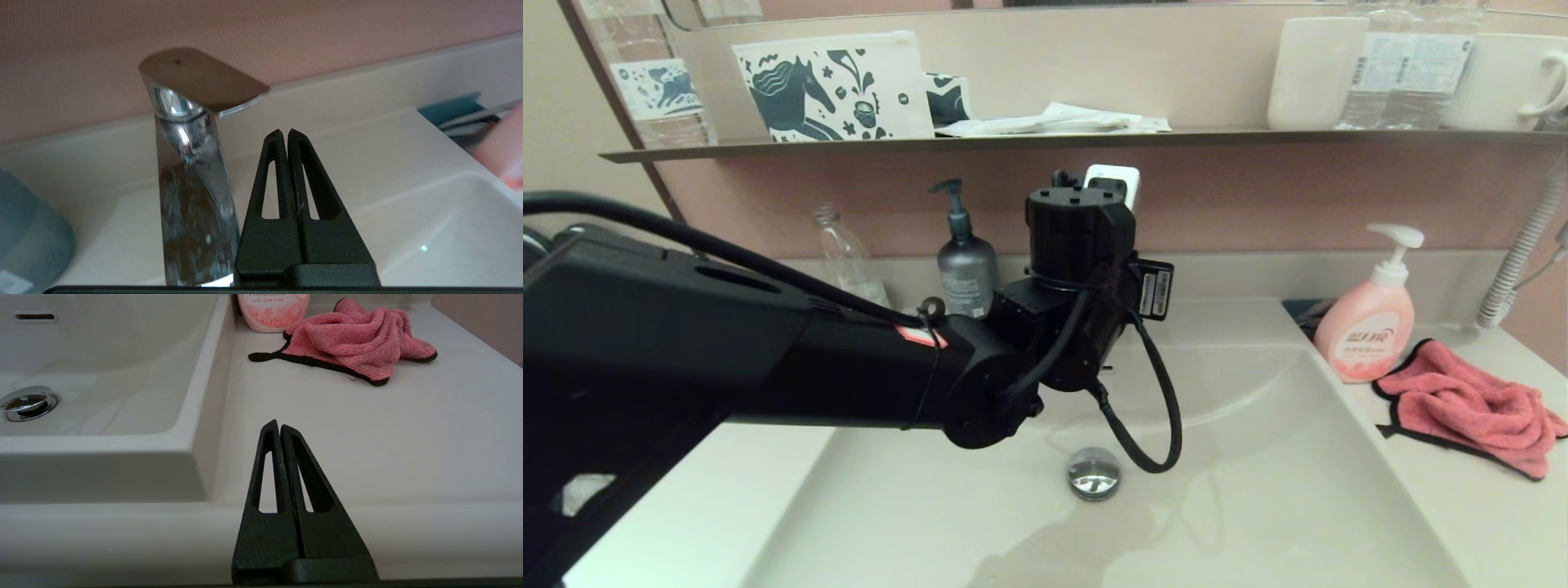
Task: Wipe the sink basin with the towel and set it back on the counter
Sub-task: Turn on the faucet
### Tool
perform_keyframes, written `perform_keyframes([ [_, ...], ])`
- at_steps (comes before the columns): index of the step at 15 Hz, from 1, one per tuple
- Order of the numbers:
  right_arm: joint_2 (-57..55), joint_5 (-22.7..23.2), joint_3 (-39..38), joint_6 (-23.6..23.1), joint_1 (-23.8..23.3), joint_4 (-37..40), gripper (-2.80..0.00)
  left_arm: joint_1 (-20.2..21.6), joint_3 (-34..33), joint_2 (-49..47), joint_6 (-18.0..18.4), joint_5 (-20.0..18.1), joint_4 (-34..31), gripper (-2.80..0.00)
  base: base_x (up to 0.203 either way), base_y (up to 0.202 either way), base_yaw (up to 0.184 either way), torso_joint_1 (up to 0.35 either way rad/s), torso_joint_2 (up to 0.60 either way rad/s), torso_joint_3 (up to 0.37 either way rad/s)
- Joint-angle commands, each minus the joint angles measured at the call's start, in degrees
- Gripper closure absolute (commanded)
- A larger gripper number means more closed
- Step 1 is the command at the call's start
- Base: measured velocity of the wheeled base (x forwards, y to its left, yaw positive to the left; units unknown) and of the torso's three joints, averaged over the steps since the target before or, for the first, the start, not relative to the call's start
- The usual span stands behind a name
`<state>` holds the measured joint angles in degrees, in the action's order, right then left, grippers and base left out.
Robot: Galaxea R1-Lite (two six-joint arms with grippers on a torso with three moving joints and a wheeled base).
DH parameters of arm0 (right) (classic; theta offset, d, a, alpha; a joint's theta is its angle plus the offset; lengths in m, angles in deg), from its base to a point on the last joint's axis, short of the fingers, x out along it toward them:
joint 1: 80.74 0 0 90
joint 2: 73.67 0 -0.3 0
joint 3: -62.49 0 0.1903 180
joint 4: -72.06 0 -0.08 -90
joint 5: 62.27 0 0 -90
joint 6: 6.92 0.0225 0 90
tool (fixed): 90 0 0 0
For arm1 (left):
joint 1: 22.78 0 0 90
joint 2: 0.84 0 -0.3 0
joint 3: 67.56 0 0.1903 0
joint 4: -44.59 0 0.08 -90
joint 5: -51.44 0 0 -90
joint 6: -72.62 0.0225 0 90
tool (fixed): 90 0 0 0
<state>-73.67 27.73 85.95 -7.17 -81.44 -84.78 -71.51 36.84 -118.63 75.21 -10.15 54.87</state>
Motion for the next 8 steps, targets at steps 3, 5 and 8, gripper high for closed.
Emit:
perform_keyframes([
  [3, -0.1, 0.0, 0.0, 0.0, 0.0, 0.0, 0.0, 1.9, 4.3, -2.3, 1.4, 0.1, 0.4, 0.0, 0.0, 0.0, 0.0, 0.0, 0.0, 0.0],
  [5, -0.1, 0.0, 0.0, 0.0, 0.0, 0.0, 0.0, 2.1, 5.5, -2.8, 1.5, 0.1, 0.4, 0.0, 0.0, 0.0, 0.0, 0.0, 0.0, 0.0],
  [8, -0.1, 0.0, 0.0, 0.0, 0.0, -0.1, 0.0, 2.3, 6.3, -2.6, 1.5, 0.1, 0.4, 0.0, 0.0, 0.0, 0.0, 0.0, 0.0, 0.0],
])
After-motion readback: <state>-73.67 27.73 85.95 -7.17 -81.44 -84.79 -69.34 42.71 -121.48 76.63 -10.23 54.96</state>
